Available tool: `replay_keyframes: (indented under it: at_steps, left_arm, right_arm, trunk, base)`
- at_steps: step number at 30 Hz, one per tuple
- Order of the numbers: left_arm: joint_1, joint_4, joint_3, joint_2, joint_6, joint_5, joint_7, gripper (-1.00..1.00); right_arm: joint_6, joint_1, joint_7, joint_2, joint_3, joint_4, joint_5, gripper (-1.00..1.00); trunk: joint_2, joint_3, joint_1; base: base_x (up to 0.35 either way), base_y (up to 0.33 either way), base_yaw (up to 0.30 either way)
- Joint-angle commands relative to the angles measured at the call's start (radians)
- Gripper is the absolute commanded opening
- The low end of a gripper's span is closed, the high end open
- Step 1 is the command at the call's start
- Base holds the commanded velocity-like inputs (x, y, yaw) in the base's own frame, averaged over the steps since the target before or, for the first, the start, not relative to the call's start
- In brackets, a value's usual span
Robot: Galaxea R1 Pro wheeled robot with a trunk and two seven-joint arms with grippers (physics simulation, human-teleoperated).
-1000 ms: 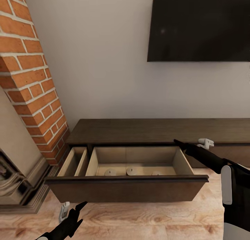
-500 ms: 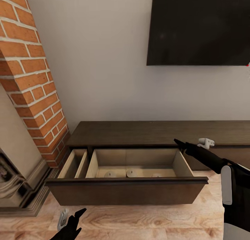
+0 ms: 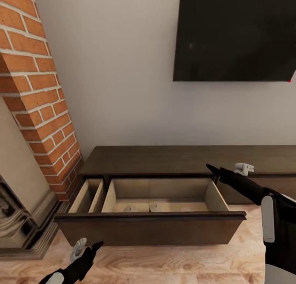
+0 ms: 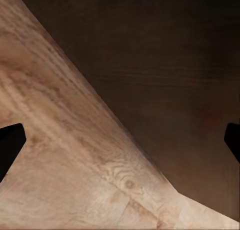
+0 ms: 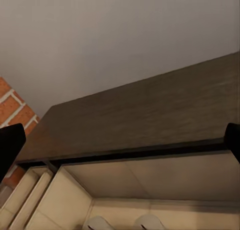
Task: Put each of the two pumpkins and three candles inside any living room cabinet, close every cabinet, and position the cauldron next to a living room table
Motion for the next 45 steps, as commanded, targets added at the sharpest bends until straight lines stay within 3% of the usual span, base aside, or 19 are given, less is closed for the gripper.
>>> replay_keyframes:
  at_steps: [1, 5, 9, 11, 15, 22, 24, 25, 27, 28, 30, 33, 35, 39, 45]
  left_arm:
    - [-0.017, 0.032, -0.003, -0.006, 0.000, -0.028, 0.004, 1.00]
    - [-0.038, 0.077, -0.002, -0.025, -0.009, -0.088, 0.006, 1.00]
    - [-0.046, 0.084, -0.004, -0.030, -0.033, -0.110, 0.012, 1.00]
    - [-0.056, 0.085, -0.005, -0.031, -0.053, -0.149, 0.017, 1.00]
    - [-0.077, 0.084, -0.004, -0.035, -0.103, -0.297, 0.023, 1.00]
    - [-0.091, 0.075, -0.007, -0.040, -0.165, -0.367, 0.052, 1.00]
    - [-0.098, 0.074, -0.012, -0.045, -0.171, -0.429, 0.064, 1.00]
    - [-0.102, 0.074, -0.015, -0.047, -0.179, -0.489, 0.076, 1.00]
    - [-0.103, 0.074, -0.017, -0.052, -0.198, -0.551, 0.085, 1.00]
    - [-0.104, 0.074, -0.018, -0.061, -0.223, -0.605, 0.091, 1.00]
    - [-0.105, 0.077, -0.019, -0.074, -0.250, -0.649, 0.095, 1.00]
    - [-0.101, 0.087, -0.020, -0.112, -0.299, -0.752, 0.110, 1.00]
    - [-0.097, 0.101, -0.019, -0.122, -0.332, -0.796, 0.117, 1.00]
    - [-0.095, 0.131, -0.018, -0.131, -0.392, -0.834, 0.121, 1.00]
    - [-0.094, 0.142, -0.017, -0.131, -0.416, -0.841, 0.119, 1.00]
  right_arm:
    - [0.007, 0.000, 0.000, -0.002, -0.001, 0.000, -0.006, 1.00]
    - [0.007, 0.000, 0.000, -0.004, 0.001, 0.000, -0.005, 1.00]
    - [0.007, 0.001, 0.002, -0.006, 0.000, 0.000, -0.005, 1.00]
    - [0.007, 0.001, 0.003, -0.009, -0.001, 0.000, -0.005, 1.00]
    - [0.007, 0.000, 0.004, -0.011, -0.001, 0.000, -0.005, 1.00]
    - [0.007, -0.002, 0.006, -0.013, -0.001, 0.000, -0.005, 1.00]
    - [0.007, -0.002, 0.006, -0.013, -0.001, 0.000, -0.005, 1.00]
    - [0.007, -0.003, 0.006, -0.014, -0.001, 0.000, -0.005, 1.00]
    - [0.007, -0.003, 0.006, -0.014, -0.001, 0.000, -0.005, 1.00]
    - [0.007, -0.004, 0.007, -0.014, -0.001, 0.000, -0.005, 1.00]
    - [0.007, -0.004, 0.007, -0.014, -0.001, 0.000, -0.005, 1.00]
    - [0.007, -0.005, 0.007, -0.015, -0.001, 0.000, -0.005, 1.00]
    - [0.007, -0.005, 0.007, -0.014, -0.001, 0.000, -0.005, 1.00]
    - [0.007, -0.006, 0.007, -0.014, -0.001, 0.000, -0.005, 1.00]
    - [0.007, -0.009, 0.008, -0.016, -0.002, 0.000, -0.005, 1.00]
  trunk:
    - [0.000, 0.000, 0.000]
    - [0.000, 0.001, 0.000]
    - [0.000, 0.002, 0.000]
    - [0.000, 0.002, 0.000]
    - [0.000, 0.002, 0.000]
    - [0.000, 0.002, 0.000]
    - [0.000, 0.002, 0.000]
    - [0.000, 0.002, 0.000]
    - [0.000, 0.002, 0.000]
    - [0.000, 0.002, 0.000]
    - [0.000, 0.002, 0.000]
    - [0.000, 0.002, 0.000]
    - [0.000, 0.002, 0.000]
    - [0.000, 0.002, 0.000]
    - [0.000, 0.002, 0.000]
  base:
    - [0.000, 0.000, 0.000]
    - [0.000, 0.000, 0.000]
    - [0.000, 0.000, 0.000]
    - [0.000, 0.000, 0.000]
    - [0.000, 0.000, 0.000]
    - [0.000, 0.000, 0.000]
    - [0.000, 0.000, 0.000]
    - [0.000, 0.000, 0.000]
    - [0.000, 0.000, 0.000]
    - [0.000, 0.000, 0.000]
    - [0.000, 0.000, 0.000]
    - [0.004, 0.000, 0.000]
    - [0.092, 0.000, 0.000]
    - [0.239, 0.000, 0.000]
    - [0.318, 0.000, 0.000]
